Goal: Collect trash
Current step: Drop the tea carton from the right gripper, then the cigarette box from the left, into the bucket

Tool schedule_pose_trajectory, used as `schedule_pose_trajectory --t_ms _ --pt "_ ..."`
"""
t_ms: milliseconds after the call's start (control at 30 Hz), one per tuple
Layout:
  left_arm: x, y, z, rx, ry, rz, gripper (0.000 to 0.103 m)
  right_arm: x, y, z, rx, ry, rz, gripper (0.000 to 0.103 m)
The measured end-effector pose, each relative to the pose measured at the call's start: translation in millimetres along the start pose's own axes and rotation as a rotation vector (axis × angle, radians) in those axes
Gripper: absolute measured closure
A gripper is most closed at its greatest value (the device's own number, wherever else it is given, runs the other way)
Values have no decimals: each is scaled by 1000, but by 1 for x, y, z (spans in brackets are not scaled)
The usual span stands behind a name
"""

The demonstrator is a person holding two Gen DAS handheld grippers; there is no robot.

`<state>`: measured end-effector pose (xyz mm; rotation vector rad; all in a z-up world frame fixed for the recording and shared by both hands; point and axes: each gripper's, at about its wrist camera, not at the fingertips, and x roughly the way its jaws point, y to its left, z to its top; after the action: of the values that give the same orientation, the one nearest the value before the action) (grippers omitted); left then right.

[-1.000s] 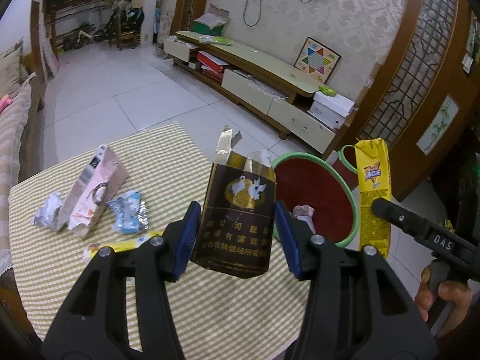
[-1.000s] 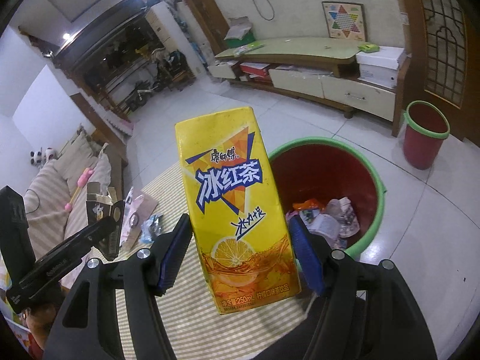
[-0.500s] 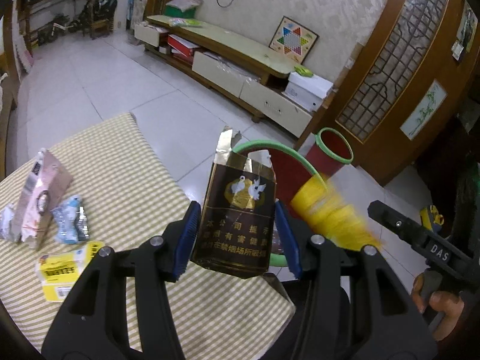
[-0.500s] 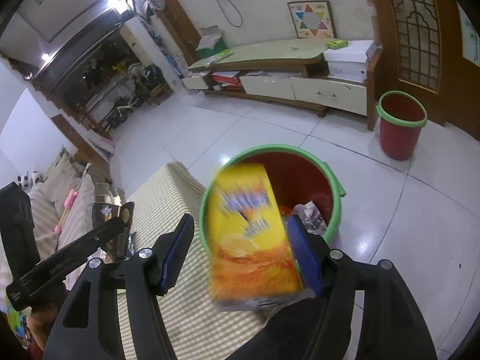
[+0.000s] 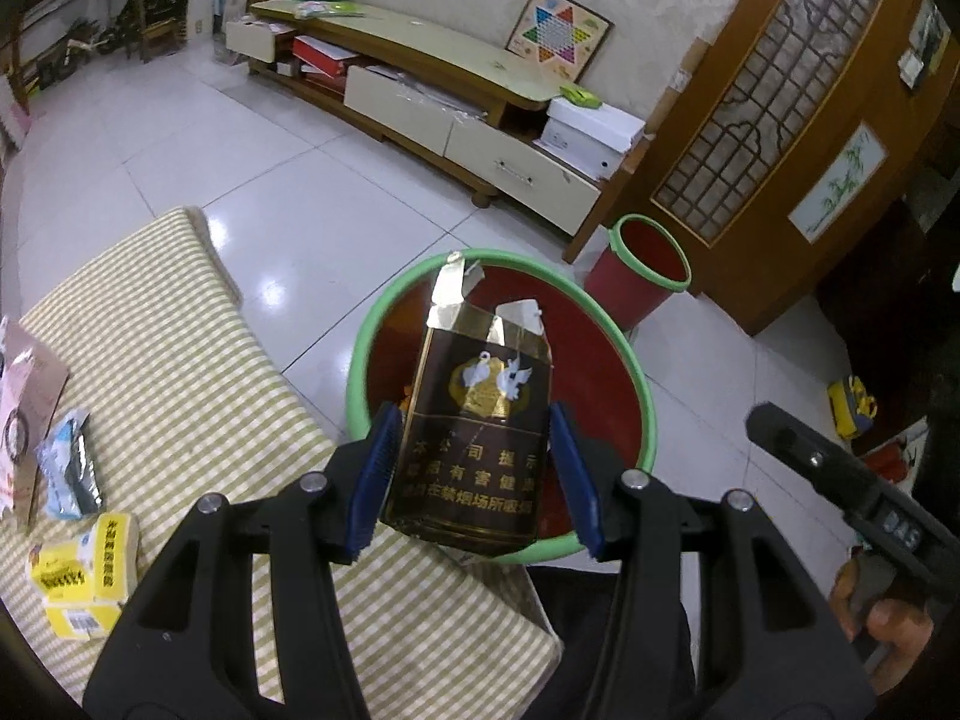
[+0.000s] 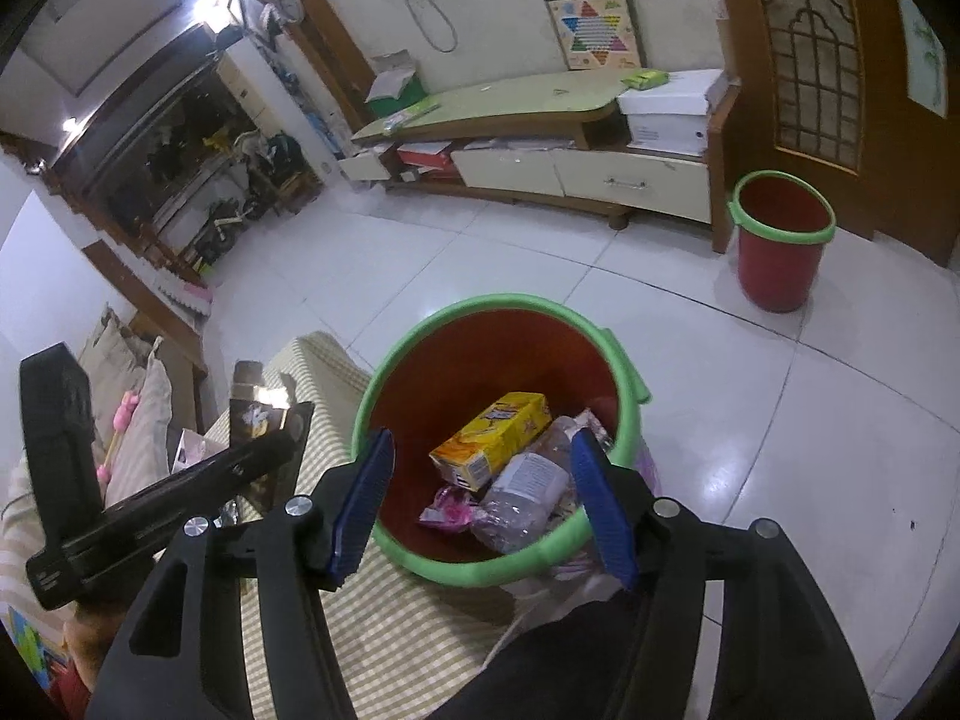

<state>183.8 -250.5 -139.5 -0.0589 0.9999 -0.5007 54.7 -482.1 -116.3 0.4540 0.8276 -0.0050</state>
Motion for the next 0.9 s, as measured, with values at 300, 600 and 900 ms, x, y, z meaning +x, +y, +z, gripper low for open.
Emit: schedule_pose_trajectory --t_ms 300,600,900 --pt "11 -13 8 40 -6 -32 16 -3 -11 -13 46 38 -20 42" --pt "-27 42 -31 -21 -36 70 16 13 22 -26 -32 99 4 42" --pt "-70 145 -100 35 44 341 11 43 71 -58 -131 205 47 36"
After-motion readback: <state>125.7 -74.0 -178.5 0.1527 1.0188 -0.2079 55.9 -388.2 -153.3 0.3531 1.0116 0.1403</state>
